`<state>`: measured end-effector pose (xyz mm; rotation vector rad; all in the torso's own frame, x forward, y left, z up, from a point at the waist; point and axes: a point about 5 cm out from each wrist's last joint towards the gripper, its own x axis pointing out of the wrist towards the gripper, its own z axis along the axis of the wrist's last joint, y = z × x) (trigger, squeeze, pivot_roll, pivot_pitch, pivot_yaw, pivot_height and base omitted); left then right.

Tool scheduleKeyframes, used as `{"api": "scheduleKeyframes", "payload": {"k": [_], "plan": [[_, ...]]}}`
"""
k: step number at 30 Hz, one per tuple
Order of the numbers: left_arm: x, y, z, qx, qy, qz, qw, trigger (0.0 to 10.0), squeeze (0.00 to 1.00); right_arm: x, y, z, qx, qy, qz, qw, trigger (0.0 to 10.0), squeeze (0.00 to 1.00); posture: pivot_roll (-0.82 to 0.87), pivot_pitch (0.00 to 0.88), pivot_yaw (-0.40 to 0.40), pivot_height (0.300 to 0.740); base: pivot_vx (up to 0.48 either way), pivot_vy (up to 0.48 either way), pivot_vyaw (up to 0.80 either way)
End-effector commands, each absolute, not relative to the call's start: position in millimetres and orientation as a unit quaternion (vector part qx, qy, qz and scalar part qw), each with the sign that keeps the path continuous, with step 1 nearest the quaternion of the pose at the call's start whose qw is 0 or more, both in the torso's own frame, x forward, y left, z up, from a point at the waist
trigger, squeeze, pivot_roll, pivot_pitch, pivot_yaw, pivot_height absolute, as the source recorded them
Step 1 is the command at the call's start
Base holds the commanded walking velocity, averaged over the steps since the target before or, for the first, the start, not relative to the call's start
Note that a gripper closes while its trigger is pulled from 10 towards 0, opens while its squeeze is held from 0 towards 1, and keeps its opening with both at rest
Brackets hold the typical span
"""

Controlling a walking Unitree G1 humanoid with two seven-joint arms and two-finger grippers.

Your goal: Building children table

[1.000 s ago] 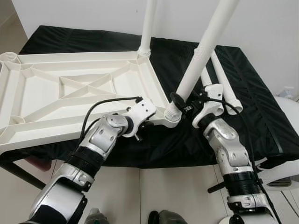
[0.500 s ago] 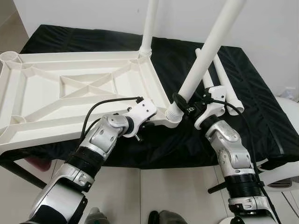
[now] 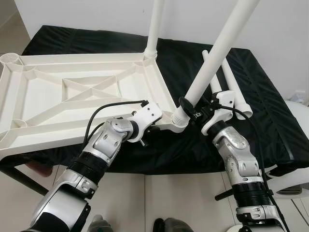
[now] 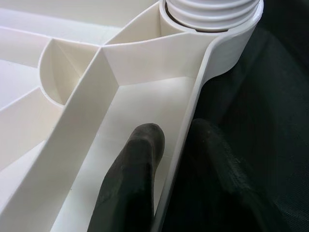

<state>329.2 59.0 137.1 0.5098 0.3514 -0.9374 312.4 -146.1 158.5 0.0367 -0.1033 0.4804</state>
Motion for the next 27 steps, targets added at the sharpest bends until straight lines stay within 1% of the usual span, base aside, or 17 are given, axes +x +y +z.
{"api": "scheduleKeyframes", "payload": {"k": [1,7,12,13,27], "plan": [[332.1,58.5,149.5,0.255,0.137,-0.433,0.854,10.0,0.0,306.2,-152.6,109.6,0.026,0.064,0.214,0.974,10.0,0.0,0.06,0.059,-0.091,0.74,0.0,0.0,0.0],[332.5,59.3,151.2,0.255,0.135,-0.432,0.855,10.0,0.0,309.2,-149.5,113.4,0.028,0.052,0.202,0.978,10.0,0.0,0.06,0.059,-0.094,0.74,0.0,0.0,0.0],[332.5,60.1,151.6,0.255,0.134,-0.43,0.856,10.0,0.0,304.6,-141.8,115.1,0.032,0.036,0.193,0.98,10.0,0.0,0.06,0.061,-0.093,0.74,0.0,0.0,0.0],[332.2,59.7,151.8,0.255,0.133,-0.431,0.855,10.0,0.0,300.9,-138.0,116.3,0.042,0.025,0.18,0.982,10.0,0.0,0.06,0.063,-0.093,0.74,0.0,0.0,0.0],[332.4,59.1,153.1,0.257,0.131,-0.434,0.854,10.0,0.0,294.7,-127.2,120.6,0.051,0.001,0.147,0.988,10.0,0.0,0.06,0.065,-0.088,0.74,0.0,0.0,0.0]]}}
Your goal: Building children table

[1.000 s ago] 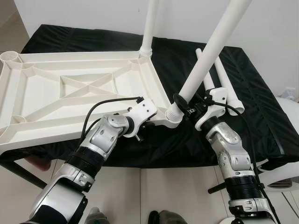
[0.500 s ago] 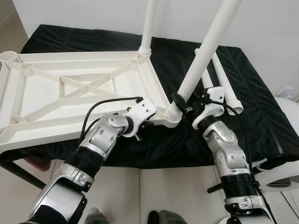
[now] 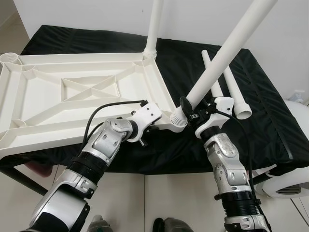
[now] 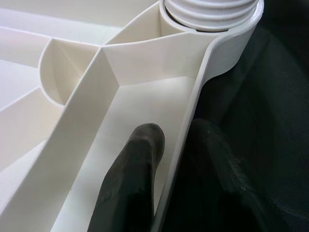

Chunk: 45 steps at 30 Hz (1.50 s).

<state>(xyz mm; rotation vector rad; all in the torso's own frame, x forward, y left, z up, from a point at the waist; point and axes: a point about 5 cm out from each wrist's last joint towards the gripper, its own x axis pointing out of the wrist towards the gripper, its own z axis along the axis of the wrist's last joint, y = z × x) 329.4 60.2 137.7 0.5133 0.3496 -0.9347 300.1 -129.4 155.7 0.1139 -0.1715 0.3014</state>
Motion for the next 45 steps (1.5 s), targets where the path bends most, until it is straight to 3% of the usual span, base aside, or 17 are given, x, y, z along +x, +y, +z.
{"api": "scheduleKeyframes", "payload": {"k": [1,21,27,45], "plan": [[332.4,59.2,153.3,0.257,0.131,-0.434,0.854,10.0,0.0,294.6,-125.4,121.2,0.052,-0.001,0.144,0.988,10.0,0.0,0.06,0.065,-0.088,0.74,0.0,0.0,0.0],[332.6,59.4,155.4,0.258,0.127,-0.432,0.855,10.0,0.0,311.3,-107.2,128.2,0.033,0.023,0.085,0.996,10.0,0.0,0.06,0.066,-0.097,0.74,0.0,0.0,0.0],[332.0,60.1,155.8,0.258,0.126,-0.431,0.855,10.0,0.0,310.4,-115.6,121.4,0.035,0.038,0.014,0.999,10.0,0.0,0.07,0.064,-0.098,0.74,0.0,0.0,0.0],[331.2,60.0,155.7,0.262,0.124,-0.433,0.854,10.0,0.0,294.7,-121.7,115.7,0.014,0.028,-0.006,1.0,10.0,0.0,0.06,0.057,-0.097,0.74,0.0,0.0,0.0]]}}
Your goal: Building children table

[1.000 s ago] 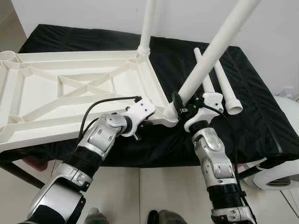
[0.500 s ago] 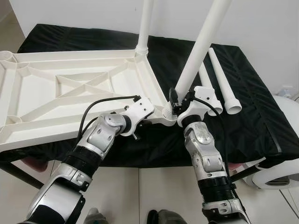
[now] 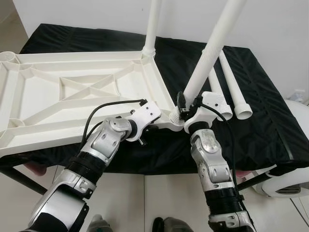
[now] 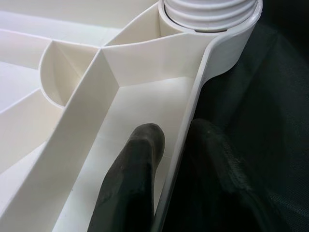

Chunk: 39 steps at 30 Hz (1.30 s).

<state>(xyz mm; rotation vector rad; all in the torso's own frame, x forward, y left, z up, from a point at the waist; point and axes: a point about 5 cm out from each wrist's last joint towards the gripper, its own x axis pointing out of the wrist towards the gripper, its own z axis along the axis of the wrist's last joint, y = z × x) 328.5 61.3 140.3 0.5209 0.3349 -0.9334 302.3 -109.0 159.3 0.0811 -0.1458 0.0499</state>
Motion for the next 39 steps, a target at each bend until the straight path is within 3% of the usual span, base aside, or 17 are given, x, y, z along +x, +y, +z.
{"api": "scheduleKeyframes", "payload": {"k": [1,15,28,32,39], "plan": [[331.2,59.8,155.8,0.262,0.123,-0.434,0.853,10.0,0.0,293.1,-121.8,114.4,0.007,0.027,-0.003,1.0,10.0,0.0,0.06,0.055,-0.097,0.74,0.0,0.0,0.0],[330.1,58.8,155.6,0.265,0.12,-0.436,0.852,10.0,0.0,285.7,-124.2,108.7,-0.005,0.031,-0.003,1.0,10.0,0.0,0.06,0.048,-0.095,0.74,0.0,0.0,0.0],[330.7,59.6,157.3,0.269,0.118,-0.434,0.852,10.0,0.0,278.0,-137.9,105.5,0.003,0.006,0.055,0.998,10.0,0.0,0.06,0.058,-0.091,0.74,0.0,0.0,0.0],[330.7,60.5,158.2,0.271,0.117,-0.435,0.851,10.0,0.0,268.2,-143.4,107.4,0.01,-0.016,0.109,0.994,10.0,0.0,0.06,0.062,-0.088,0.74,0.0,0.0,0.0],[331.5,60.7,159.6,0.272,0.115,-0.435,0.851,10.0,0.0,279.2,-158.6,103.4,0.018,0.024,0.072,0.997,10.0,0.0,0.05,0.064,-0.083,0.74,0.0,0.0,0.0]]}}
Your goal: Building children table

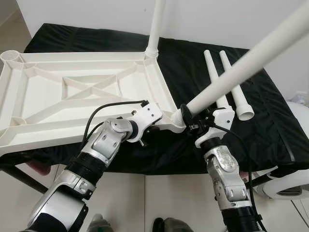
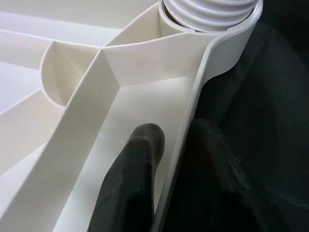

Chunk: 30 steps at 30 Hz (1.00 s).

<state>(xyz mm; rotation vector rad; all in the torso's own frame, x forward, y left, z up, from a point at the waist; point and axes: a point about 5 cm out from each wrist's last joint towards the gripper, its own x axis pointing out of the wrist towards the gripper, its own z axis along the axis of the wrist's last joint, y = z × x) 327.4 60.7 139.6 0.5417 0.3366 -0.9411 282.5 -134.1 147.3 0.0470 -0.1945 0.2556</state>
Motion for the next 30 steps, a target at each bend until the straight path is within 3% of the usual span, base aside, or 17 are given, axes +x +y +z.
{"api": "scheduleKeyframes", "payload": {"k": [1,11,24,30], "plan": [[331.5,60.8,159.6,0.272,0.115,-0.435,0.851,10.0,0.0,281.2,-159.4,103.4,0.017,0.029,0.069,0.997,10.0,0.0,0.05,0.064,-0.083,0.74,0.0,0.0,0.0],[331.6,59.0,160.9,0.274,0.112,-0.437,0.85,10.0,0.0,309.4,-161.0,108.7,-0.004,0.074,0.054,0.996,10.0,0.0,0.06,0.064,-0.085,0.74,0.0,0.0,0.0],[330.8,62.3,160.8,0.274,0.112,-0.431,0.852,10.0,0.0,304.6,-161.3,92.6,0.033,0.13,0.058,0.989,10.0,0.0,0.06,0.07,-0.091,0.74,0.0,0.0,0.0],[331.0,60.9,161.3,0.274,0.109,-0.432,0.852,10.0,0.0,301.6,-167.1,94.8,0.028,0.1,0.05,0.993,10.0,0.0,0.05,0.07,-0.089,0.74,0.0,0.0,0.0]]}}
